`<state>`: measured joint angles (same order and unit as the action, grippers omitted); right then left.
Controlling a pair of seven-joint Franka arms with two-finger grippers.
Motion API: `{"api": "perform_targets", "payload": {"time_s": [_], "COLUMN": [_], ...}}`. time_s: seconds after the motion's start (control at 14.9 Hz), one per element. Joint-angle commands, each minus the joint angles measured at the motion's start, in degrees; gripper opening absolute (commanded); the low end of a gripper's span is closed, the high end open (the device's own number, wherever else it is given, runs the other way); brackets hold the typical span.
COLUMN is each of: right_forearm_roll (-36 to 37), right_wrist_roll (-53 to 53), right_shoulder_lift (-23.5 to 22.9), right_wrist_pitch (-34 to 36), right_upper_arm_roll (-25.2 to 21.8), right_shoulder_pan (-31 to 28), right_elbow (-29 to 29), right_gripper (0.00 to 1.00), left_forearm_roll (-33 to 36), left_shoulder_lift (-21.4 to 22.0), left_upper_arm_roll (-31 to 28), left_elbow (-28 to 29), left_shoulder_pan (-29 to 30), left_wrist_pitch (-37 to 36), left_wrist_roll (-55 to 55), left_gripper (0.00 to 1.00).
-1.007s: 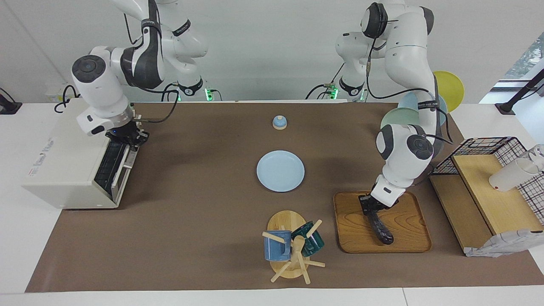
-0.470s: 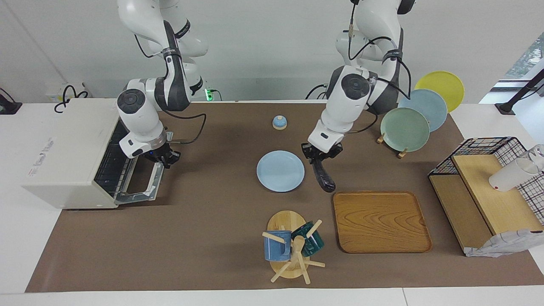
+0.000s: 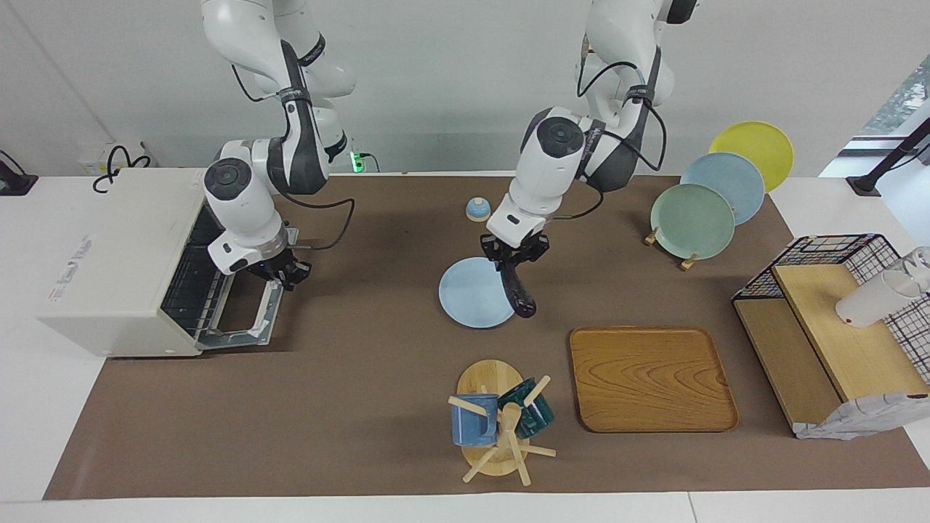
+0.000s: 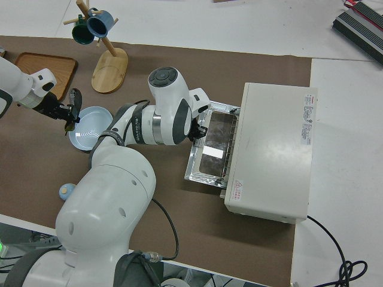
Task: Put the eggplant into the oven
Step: 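Place the eggplant on the blue plate while the right gripper opens the door, then retract the left gripper while the right gripper grasps the blue plate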
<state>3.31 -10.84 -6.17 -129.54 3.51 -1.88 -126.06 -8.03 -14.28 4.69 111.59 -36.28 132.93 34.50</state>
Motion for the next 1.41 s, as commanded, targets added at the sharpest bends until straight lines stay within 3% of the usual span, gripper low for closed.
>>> {"api": "perform_targets", "payload": {"time_s": [0.0,0.34,0.4,0.47,0.67,0.94,1.21,1.34], "right_forearm_roll": [0.03,-0.93,-0.94,-0.94,-1.11,-1.64,-3.31,-2.53], "right_wrist_roll": [-0.14,-3.72,-5.92,-8.12,-12.88,-15.35,-19.37,-28.04], "right_shoulder_lift": [-0.5,-2.27,-2.27,-2.27,-2.53,-2.97,-6.74,-14.18], "right_wrist_pitch": [-4.05,-4.85,-4.67,-4.67,-2.05,-0.72,6.2,12.18], "right_upper_arm_roll": [-0.61,-0.17,-0.17,-0.17,-0.17,0.26,2.46,2.37], "right_shoulder_pan": [-1.2,1.86,3.36,4.76,9.86,11.72,20.23,27.15], "right_elbow": [-1.38,-1.11,-0.94,-0.94,1.86,4.24,17.83,30.28], "right_gripper": [0.0,0.0,0.0,0.0,0.0,0.0,0.05,0.06], "left_forearm_roll": [-1.11,-1.11,-1.11,-1.11,-1.1,-1.02,-0.84,-0.41], "left_shoulder_lift": [-1.01,-2.59,-2.6,-2.6,-1.55,3.72,4.78,5.92], "left_upper_arm_roll": [-1.09,-1.17,-1.17,-1.17,-1.26,-1.52,-1.61,-1.61], "left_elbow": [1.17,1.44,1.44,1.44,1.17,-2.94,-11.64,-13.85], "left_shoulder_pan": [-0.9,-1.69,-1.69,-1.69,-1.08,6.81,18.49,24.03], "left_wrist_pitch": [2.94,4.79,4.79,4.71,3.22,-9.75,-23.74,-27.19], "left_wrist_roll": [-0.13,-0.48,-0.57,-0.4,-1.01,-7.57,-18.65,-23.49], "left_gripper": [0.0,0.0,0.22,0.99,1.0,1.0,1.0,1.0]}}
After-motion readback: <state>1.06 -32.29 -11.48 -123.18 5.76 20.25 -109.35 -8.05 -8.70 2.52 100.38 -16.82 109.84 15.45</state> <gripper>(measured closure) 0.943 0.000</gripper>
